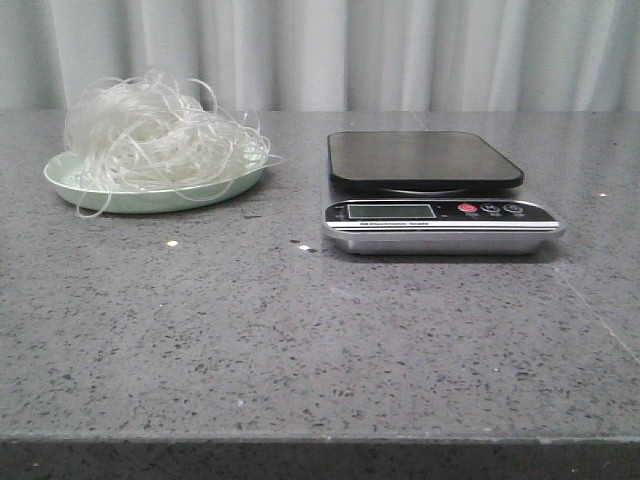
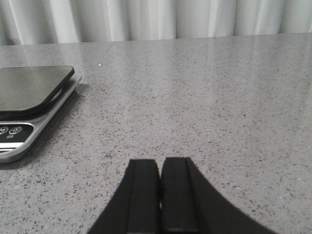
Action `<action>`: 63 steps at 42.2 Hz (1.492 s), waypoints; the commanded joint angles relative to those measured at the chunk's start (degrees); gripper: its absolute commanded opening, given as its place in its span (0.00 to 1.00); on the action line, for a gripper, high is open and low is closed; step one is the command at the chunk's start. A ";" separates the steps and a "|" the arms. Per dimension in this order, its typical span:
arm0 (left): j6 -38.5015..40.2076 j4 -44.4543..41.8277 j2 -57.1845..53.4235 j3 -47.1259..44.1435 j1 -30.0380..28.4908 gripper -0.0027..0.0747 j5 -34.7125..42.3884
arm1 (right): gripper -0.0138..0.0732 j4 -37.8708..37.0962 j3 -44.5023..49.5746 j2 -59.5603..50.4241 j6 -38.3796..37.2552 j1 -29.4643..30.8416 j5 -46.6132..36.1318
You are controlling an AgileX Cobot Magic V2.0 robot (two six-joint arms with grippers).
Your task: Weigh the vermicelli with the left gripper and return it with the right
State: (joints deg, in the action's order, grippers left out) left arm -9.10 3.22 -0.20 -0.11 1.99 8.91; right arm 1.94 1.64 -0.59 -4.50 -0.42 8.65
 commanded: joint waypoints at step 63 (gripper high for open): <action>-41.83 30.26 81.39 86.53 -0.12 0.80 -70.47 | 0.33 -0.11 -0.49 -0.94 -0.08 0.17 -4.50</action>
State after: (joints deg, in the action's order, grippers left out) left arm -41.54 30.59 81.13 84.17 1.99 -60.62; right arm 1.94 1.64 -0.59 -4.50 -0.42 8.65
